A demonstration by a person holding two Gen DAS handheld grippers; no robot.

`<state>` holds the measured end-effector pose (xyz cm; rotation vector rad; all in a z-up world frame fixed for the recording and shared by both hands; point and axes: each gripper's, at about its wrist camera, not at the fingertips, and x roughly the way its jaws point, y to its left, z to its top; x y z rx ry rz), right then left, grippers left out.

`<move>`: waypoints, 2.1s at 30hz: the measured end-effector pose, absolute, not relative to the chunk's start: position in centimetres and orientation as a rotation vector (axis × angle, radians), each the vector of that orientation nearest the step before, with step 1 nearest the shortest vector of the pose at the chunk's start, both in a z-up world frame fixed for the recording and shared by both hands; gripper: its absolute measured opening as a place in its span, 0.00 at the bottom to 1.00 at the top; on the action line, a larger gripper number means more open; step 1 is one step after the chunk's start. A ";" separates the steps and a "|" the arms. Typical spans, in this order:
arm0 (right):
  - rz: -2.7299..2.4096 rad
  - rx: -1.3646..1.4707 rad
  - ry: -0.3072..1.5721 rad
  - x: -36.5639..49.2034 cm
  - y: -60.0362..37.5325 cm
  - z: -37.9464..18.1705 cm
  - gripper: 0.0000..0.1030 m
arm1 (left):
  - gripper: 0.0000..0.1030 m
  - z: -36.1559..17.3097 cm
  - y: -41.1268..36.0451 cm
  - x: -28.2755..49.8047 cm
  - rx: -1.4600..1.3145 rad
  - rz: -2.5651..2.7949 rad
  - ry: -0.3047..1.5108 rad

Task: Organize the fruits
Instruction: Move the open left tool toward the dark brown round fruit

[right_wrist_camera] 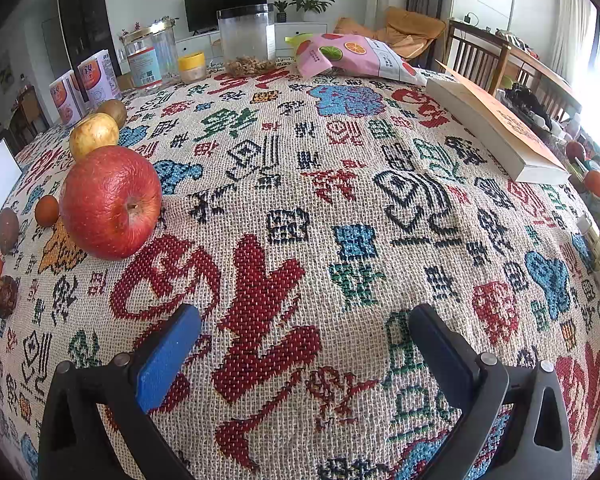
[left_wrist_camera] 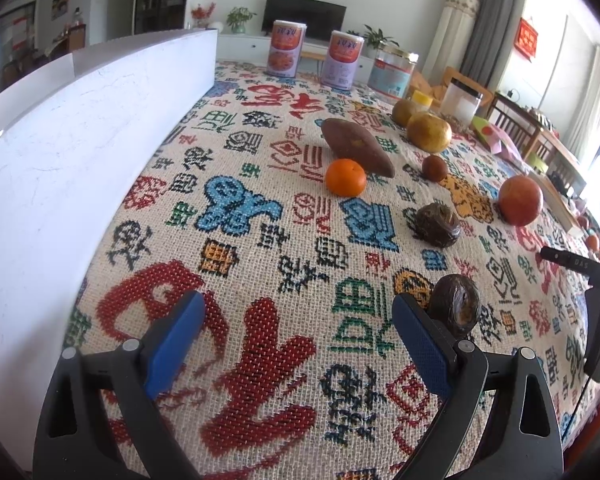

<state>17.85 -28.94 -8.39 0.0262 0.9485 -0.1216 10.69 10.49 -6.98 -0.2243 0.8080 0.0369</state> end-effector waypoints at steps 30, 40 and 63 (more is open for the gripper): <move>-0.122 0.026 0.948 17.9 -28.9 -8.4 1.00 | 0.93 -6.9 10.5 10.6 -0.237 0.034 0.794; -0.122 0.026 0.948 17.9 -28.9 -8.4 1.00 | 0.93 -6.9 10.8 10.5 -0.247 0.030 0.797; -0.122 0.026 0.948 17.9 -28.9 -8.4 1.00 | 0.93 -7.0 10.6 10.4 -0.250 0.021 0.793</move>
